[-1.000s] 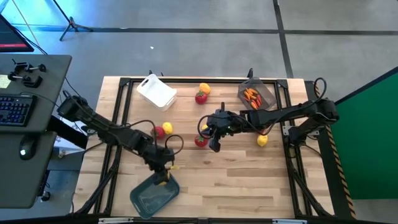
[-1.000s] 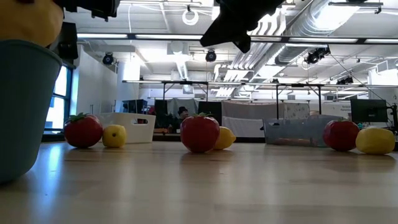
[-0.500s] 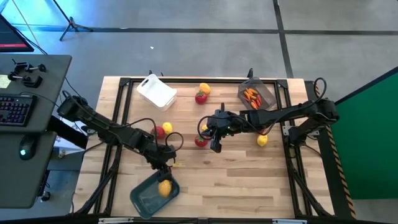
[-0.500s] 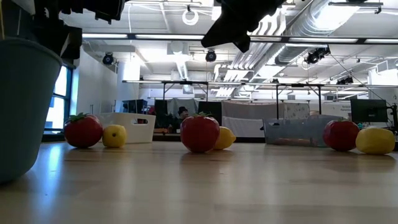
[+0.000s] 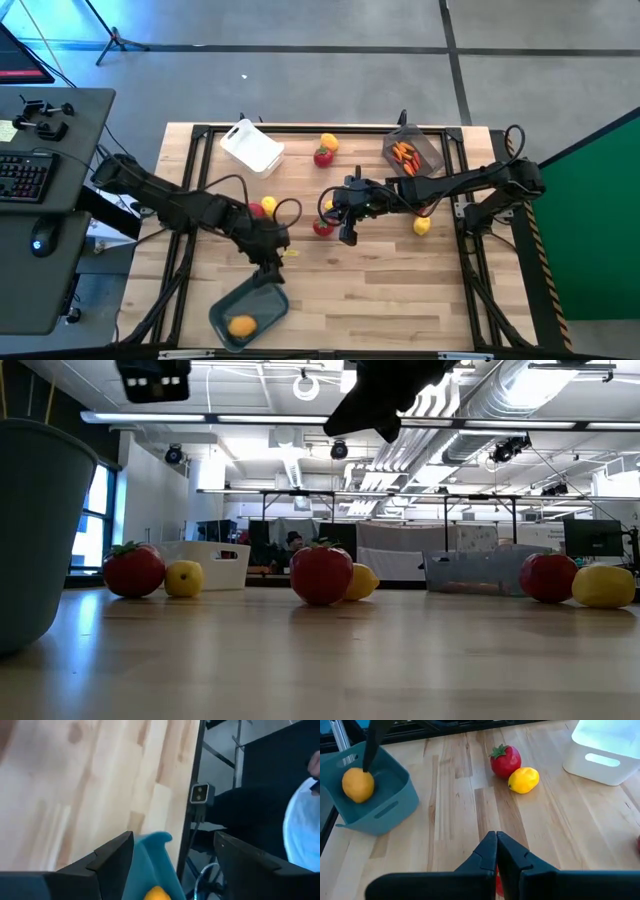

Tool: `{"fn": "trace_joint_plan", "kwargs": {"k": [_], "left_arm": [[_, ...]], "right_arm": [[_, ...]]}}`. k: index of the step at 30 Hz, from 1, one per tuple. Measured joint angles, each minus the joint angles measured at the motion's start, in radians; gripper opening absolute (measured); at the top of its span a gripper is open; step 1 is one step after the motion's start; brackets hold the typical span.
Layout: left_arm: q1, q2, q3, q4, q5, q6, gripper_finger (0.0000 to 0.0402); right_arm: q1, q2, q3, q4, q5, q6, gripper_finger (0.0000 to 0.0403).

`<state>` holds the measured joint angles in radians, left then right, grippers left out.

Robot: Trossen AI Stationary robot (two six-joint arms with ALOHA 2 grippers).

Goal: Sort produce into baskets
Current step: Put the lemon into the blue bin

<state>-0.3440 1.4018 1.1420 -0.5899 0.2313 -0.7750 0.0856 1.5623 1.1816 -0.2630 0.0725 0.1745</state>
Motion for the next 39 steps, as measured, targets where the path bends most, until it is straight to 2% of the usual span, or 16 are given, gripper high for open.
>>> {"fn": "trace_joint_plan", "kwargs": {"k": [3, 5, 10, 14, 19, 23, 27, 33, 39], "left_arm": [[0.024, -0.008, 0.028, -0.017, -0.028, 0.045, 0.0248], [0.032, -0.025, 0.04, -0.015, -0.089, 0.067, 0.0234], [0.051, -0.071, 0.045, -0.017, -0.185, 0.132, 0.0169], [0.071, -0.075, 0.042, -0.002, -0.213, 0.178, 0.0097], [0.102, -0.075, -0.014, 0.136, -0.208, 0.186, 0.0012], [0.136, -0.076, -0.044, 0.238, -0.206, 0.199, 0.001], [0.183, -0.075, -0.071, 0.333, -0.206, 0.212, 0.0003], [0.259, -0.075, -0.082, 0.453, -0.206, 0.254, 0.0002], [0.315, -0.072, -0.082, 0.481, -0.225, 0.243, 0.0002]], "right_arm": [[0.0, 0.0, 0.0, -0.006, 0.003, -0.004, 0.0], [0.0, 0.0, 0.0, -0.034, 0.01, -0.023, 0.0], [-0.017, -0.001, -0.007, -0.161, 0.024, -0.026, 0.0], [-0.044, -0.026, -0.101, -0.085, 0.021, -0.017, 0.0], [-0.073, -0.123, -0.296, 0.08, 0.005, 0.081, 0.0], [-0.079, -0.248, -0.421, 0.117, 0.008, 0.167, 0.0], [-0.077, -0.385, -0.508, 0.078, 0.029, 0.258, 0.0], [-0.077, -0.537, -0.531, -0.131, 0.05, 0.332, 0.0], [-0.077, -0.61, -0.531, -0.315, 0.067, 0.371, 0.0]]}}
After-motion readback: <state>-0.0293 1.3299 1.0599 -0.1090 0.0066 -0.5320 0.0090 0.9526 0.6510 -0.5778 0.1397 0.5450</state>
